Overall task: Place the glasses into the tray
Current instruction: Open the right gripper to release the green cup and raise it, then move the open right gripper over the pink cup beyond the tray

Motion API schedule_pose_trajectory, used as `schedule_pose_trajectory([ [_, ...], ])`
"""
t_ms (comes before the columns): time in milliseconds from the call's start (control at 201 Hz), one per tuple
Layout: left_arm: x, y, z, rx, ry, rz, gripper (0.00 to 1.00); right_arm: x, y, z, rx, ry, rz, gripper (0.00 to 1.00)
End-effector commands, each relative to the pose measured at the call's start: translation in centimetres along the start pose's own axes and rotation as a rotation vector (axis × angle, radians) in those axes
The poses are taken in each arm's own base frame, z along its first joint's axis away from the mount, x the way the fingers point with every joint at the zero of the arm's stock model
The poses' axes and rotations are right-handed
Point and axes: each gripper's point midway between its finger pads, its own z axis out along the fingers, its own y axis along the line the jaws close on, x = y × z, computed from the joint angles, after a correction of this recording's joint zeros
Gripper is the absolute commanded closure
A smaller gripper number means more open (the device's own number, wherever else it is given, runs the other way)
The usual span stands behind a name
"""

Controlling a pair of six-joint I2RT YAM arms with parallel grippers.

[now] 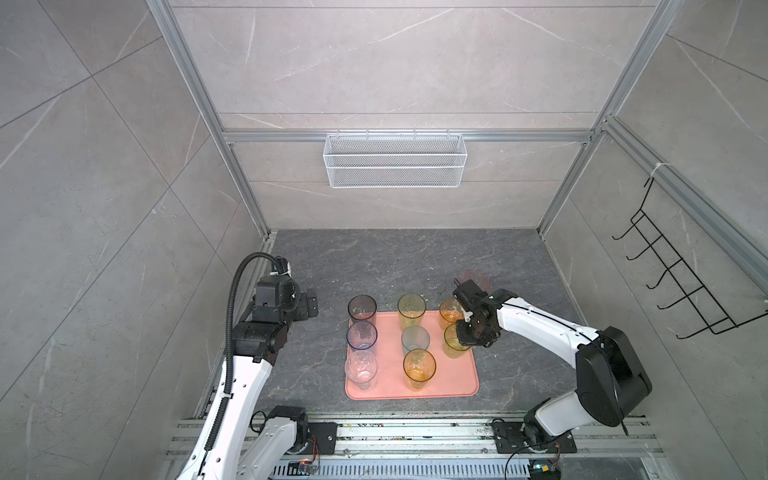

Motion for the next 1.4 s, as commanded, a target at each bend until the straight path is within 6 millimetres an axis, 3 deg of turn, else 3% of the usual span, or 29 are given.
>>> schedule_pose_trajectory([
  [0, -0.7, 0.3, -0.4, -0.007, -0.025, -0.013, 0.01, 0.2, -0.2, 0.0, 0.020, 0.003, -0.002, 0.80],
  [214, -0.8, 0.4, -0.5, -0.008, -0.029, -0.016, 0.01, -0.2, 0.1, -1.8, -0.005, -0.024, -0.003, 0.67],
  [438, -0.8, 0.3, -0.5, -0.004, -0.027, -0.016, 0.01, -0.7, 0.5, -4.7, -0.037, -0.068, -0.001, 0.61],
  [817, -0.7, 0.3, -0.5, -0.006, -0.029, -0.018, 0.00, -2.2, 0.4, -12.1, -0.080, -0.229, -0.010, 0.54],
  [1095, -0.7, 0.3, -0.5, -0.005, -0.030, -0.018, 0.01, -4.5, -0.1, -15.8, -0.071, -0.386, 0.029, 0.46],
  [1394, -0.7, 0.3, -0.6, -0.004, -0.031, -0.018, 0.01, -8.7, -1.9, -17.3, 0.037, -0.604, 0.094, 0.42],
])
